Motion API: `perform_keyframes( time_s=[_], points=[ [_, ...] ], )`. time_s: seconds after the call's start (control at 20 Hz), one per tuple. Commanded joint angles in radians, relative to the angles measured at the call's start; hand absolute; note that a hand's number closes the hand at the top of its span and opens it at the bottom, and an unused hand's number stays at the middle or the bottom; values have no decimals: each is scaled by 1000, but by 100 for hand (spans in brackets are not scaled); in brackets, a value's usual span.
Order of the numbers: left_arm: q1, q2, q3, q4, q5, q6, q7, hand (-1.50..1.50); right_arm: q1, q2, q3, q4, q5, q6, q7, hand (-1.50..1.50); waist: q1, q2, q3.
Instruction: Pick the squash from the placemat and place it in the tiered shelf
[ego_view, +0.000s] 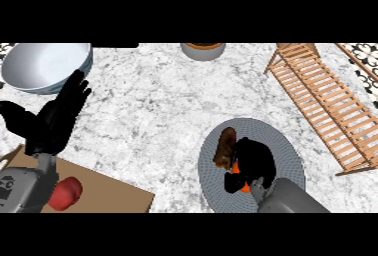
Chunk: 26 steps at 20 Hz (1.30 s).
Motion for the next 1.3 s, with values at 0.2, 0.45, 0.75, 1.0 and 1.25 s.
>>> perform_keyframes(
  time_s=[0.2, 0.45, 0.75, 1.0, 1.25],
  points=[
    [-13, -3, 24, 14, 0, -10, 8, 0, -43, 271, 282, -116, 202, -19, 16, 150, -6, 5, 8],
    [-36, -28, 33, 60, -31, 9, -12, 0, 28, 307, 314, -249, 296, -148, 16, 150, -27, 5, 8],
    [6, -18, 44, 27, -8, -23, -12, 0, -35, 310, 212, -454, 449, -269, 67, 150, -26, 0, 8],
    [-17, -31, 29, 4, -29, 1, 34, 0, -107, 310, 98, -671, 499, -153, 189, 150, -26, 1, 8],
    [25, -33, 41, -2, -24, -30, 2, 0, -208, 310, -76, -751, 453, 5, 253, 150, -11, 3, 7]
  ],
)
